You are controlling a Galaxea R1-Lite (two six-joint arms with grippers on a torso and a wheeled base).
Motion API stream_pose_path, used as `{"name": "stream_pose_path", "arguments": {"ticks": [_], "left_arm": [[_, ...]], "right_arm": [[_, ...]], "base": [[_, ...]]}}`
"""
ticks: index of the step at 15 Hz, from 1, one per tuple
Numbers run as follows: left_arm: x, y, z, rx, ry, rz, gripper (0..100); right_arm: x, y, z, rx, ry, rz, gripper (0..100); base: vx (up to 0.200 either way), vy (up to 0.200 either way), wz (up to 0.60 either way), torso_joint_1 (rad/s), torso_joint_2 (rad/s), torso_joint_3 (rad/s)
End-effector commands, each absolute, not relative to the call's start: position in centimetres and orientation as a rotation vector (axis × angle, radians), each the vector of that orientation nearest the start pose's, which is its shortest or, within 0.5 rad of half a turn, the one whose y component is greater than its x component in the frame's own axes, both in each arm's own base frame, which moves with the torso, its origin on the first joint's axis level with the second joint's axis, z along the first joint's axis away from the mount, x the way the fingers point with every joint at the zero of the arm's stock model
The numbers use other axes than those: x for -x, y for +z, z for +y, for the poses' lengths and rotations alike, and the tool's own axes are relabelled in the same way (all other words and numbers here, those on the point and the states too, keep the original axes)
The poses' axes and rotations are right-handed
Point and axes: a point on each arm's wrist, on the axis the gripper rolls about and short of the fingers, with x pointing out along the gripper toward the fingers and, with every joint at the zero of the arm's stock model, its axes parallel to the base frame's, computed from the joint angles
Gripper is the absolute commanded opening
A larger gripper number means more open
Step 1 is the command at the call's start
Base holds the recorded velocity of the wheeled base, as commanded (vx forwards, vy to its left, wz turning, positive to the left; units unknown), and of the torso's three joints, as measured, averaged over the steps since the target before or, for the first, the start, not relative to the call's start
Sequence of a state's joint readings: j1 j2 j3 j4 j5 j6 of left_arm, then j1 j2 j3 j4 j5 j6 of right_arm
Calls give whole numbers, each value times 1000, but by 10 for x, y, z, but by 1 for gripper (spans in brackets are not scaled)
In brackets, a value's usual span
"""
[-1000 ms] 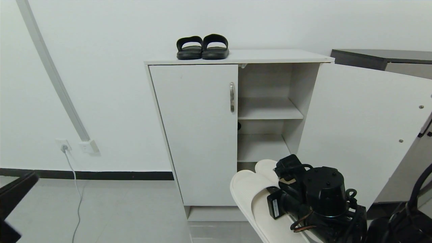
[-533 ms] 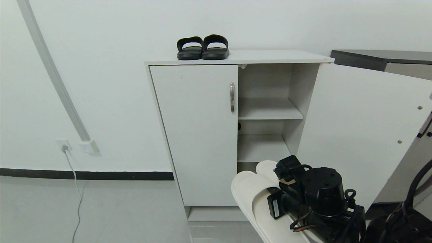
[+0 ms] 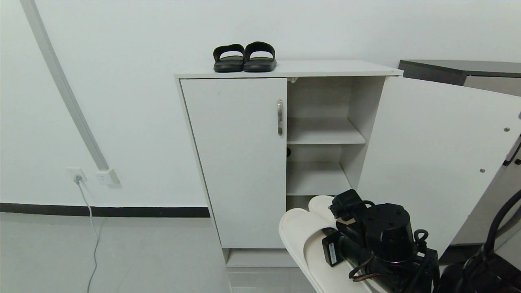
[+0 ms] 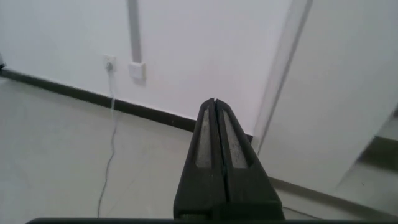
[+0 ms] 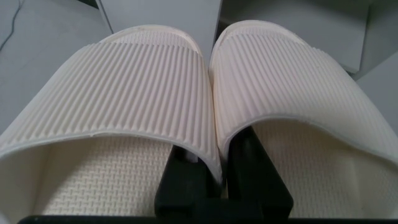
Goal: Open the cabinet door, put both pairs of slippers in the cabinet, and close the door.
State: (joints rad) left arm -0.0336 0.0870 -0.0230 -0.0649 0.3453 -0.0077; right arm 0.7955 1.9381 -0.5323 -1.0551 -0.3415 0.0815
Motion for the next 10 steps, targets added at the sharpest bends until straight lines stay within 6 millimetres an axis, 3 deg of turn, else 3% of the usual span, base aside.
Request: {"name": "stream_pose_path", "arguments": {"ticks": [1, 7, 10], "left_arm": [[20, 83, 7, 6, 293, -17, 0], [23, 76, -1, -9, -51, 9, 0], [23, 76, -1, -12, -51, 3, 0]], "right_arm": [[-219, 85, 213, 111, 438, 316, 0], [-219, 81, 214, 119, 438, 330, 0], [-222, 77, 217, 112, 437, 313, 0]], "base": [[0, 0, 0, 0, 0, 0], [0, 0, 0, 0, 0, 0], [0, 0, 0, 0, 0, 0]]}}
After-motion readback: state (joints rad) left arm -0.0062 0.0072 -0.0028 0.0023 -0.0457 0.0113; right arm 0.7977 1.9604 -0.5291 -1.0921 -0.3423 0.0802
